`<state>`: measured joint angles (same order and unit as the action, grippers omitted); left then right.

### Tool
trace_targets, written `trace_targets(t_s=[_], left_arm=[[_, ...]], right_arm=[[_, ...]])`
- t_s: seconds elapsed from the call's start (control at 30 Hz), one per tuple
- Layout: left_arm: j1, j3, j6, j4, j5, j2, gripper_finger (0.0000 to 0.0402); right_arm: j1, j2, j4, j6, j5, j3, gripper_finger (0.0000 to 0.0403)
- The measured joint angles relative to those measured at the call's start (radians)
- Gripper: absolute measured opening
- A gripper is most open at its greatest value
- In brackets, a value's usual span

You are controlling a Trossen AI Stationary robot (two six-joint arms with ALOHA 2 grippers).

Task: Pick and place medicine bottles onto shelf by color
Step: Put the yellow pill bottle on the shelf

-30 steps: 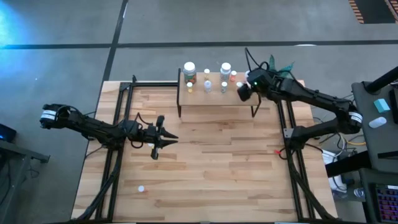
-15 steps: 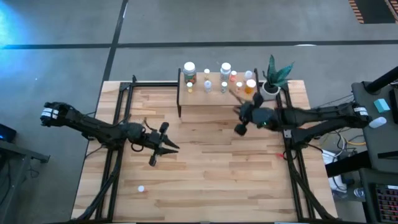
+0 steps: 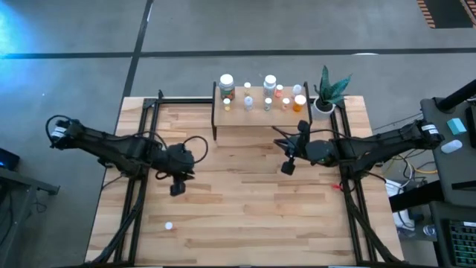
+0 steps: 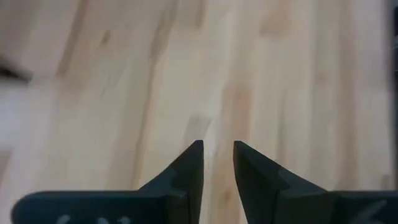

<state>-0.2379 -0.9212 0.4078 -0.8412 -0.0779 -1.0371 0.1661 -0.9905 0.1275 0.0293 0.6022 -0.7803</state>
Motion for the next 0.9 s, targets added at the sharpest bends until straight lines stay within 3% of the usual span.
trace_targets(t_s=[0.23,0.5,0.77,0.9], left_arm=[[0.001,-0.006,0.075,-0.259,-0.035,-0.054,0.0127],[0.001,-0.002,-0.053,-0.292,-0.073,-0.161,0.0210],[0.015,0.091,-0.104,-0.277,-0.076,-0.190,0.0221],[0.016,0.135,-0.110,-0.187,-0.078,-0.172,0.0221]], right_arm=[[0.000,-0.001,-0.003,0.008,0.000,0.000,0.0013],[0.000,-0.002,-0.006,0.005,0.000,0.000,0.0013],[0.000,-0.002,-0.006,0.007,0.000,0.000,0.0013],[0.000,-0.002,-0.006,0.008,0.000,0.000,0.0013]])
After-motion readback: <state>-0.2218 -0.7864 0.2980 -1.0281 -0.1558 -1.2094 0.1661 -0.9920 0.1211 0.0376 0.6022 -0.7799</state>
